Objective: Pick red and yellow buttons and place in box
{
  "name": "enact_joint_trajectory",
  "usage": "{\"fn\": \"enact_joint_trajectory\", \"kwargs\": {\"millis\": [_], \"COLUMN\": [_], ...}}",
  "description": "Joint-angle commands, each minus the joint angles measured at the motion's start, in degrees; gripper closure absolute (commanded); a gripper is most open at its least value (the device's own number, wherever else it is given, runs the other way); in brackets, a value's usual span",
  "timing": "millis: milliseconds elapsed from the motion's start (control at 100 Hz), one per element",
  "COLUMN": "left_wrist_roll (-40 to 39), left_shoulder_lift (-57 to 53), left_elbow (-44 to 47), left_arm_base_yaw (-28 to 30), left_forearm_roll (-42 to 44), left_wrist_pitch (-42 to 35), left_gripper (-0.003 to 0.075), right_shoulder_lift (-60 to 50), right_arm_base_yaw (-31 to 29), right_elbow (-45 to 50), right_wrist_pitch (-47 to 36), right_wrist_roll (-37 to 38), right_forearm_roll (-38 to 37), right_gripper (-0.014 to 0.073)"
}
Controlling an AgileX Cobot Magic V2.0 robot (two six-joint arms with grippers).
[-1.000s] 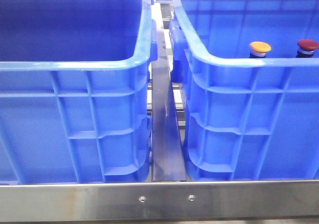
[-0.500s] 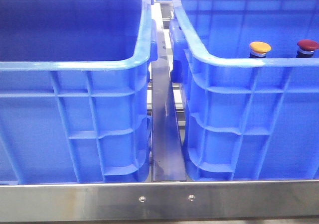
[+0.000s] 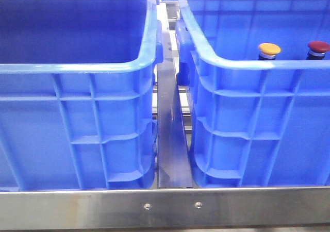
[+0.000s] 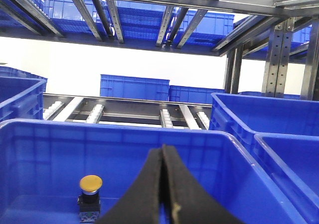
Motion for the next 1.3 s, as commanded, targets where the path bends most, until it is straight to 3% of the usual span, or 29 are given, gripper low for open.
{"fn": "enact_joint_trajectory", "kwargs": {"millis": [0, 120, 390, 540, 850, 920, 1290], "left_wrist_roll": [-0.62, -0.62, -0.62, -0.62, -0.62, -0.62, -0.62], "left_shoulder_lift": [-1.74, -1.74, -1.74, -1.74, -1.74, -1.74, -1.74], "left_elbow": [1.1, 1.1, 1.1, 1.1, 1.1, 1.1, 1.1], "left_arm_base_yaw": [-0.21, -0.21, -0.21, -0.21, -0.21, -0.21, -0.21], "left_forearm_roll": [-0.02, -0.02, -0.02, -0.02, -0.02, -0.02, -0.02], "left_wrist_pitch": [-5.04, -5.04, -5.04, -5.04, -5.04, -5.04, -5.04], "left_gripper": [0.0741, 0.0741, 0.0741, 0.0741, 0.0741, 0.0741, 0.0741], "right_shoulder_lift": [-0.65, -0.65, -0.65, -0.65, -0.71, -0.97, -0.97], "right_arm_base_yaw": [0.01, 0.01, 0.01, 0.01, 0.01, 0.35, 2.94], "right_elbow": [-1.5, -1.5, -1.45, 0.46, 11.28, 10.98, 10.99], "right_wrist_pitch": [2.35, 5.17, 12.91, 8.62, -10.88, -9.56, -6.83], "right_wrist_roll": [1.74, 15.79, 72.78, 91.21, 112.85, 115.68, 112.72], "right_forearm_roll": [-0.68, -17.52, -72.37, -91.82, -109.64, -113.61, -110.96], "right_gripper": [0.0663, 0.0663, 0.0663, 0.0663, 0.0663, 0.0663, 0.0663]}}
